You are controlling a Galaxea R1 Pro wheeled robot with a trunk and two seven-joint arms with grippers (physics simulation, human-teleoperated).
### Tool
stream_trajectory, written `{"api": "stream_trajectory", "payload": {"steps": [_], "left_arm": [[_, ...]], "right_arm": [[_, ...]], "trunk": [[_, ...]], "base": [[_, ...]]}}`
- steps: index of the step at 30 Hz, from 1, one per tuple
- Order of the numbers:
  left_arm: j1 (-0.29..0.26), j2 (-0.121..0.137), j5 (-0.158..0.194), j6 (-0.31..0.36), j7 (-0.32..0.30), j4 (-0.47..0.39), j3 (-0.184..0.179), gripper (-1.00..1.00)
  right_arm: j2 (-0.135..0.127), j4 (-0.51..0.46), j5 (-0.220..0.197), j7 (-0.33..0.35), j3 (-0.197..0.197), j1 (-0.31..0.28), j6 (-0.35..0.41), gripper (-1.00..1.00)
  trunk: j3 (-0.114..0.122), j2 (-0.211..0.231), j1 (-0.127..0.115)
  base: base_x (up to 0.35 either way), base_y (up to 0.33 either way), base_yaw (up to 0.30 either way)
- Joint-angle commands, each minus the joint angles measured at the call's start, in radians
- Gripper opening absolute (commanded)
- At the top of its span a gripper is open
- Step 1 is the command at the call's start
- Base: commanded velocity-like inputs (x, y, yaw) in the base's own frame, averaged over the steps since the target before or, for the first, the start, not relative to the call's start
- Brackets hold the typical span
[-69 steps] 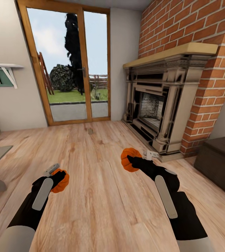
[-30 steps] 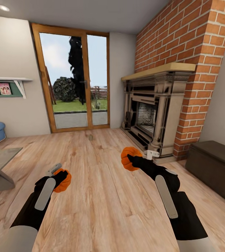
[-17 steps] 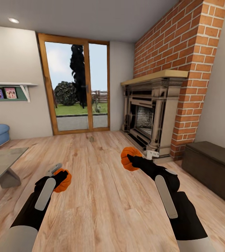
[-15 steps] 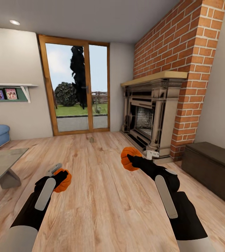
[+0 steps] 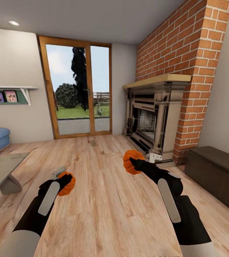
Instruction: Place each of the two pumpkins and all three candles from the living room inside a cabinet in the living room (use any cabinet), then make sure every cabinet is closed, and position the cauldron so it is next to a table in the living room.
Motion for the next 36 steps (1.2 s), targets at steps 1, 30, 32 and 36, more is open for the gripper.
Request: {"api": "stream_trajectory", "payload": {"steps": [1,30,32,36], "left_arm": [[-0.001,0.000,0.007,0.002,0.008,-0.002,-0.004,-1.00],[0.144,0.002,-0.067,-0.393,0.005,0.340,-0.405,-1.00],[0.170,0.000,-0.066,-0.518,0.003,0.452,-0.463,-1.00],[0.177,0.000,-0.065,-0.547,0.002,0.502,-0.477,-1.00]], "right_arm": [[0.000,-0.001,-0.007,-0.006,0.000,-0.001,0.004,-1.00],[-0.066,0.305,0.180,-0.011,-0.002,0.264,-0.605,-1.00],[-0.069,0.322,0.179,-0.010,-0.002,0.319,-0.660,-1.00],[-0.070,0.375,0.174,-0.008,-0.002,0.361,-0.671,-1.00]], "trunk": [[-0.003,-0.001,0.000],[-0.015,0.055,-0.031],[-0.009,0.069,-0.039],[0.004,0.097,-0.054]], "base": [[0.000,0.000,0.012],[0.000,0.000,0.079],[0.000,0.000,0.001],[0.000,0.000,0.000]]}}
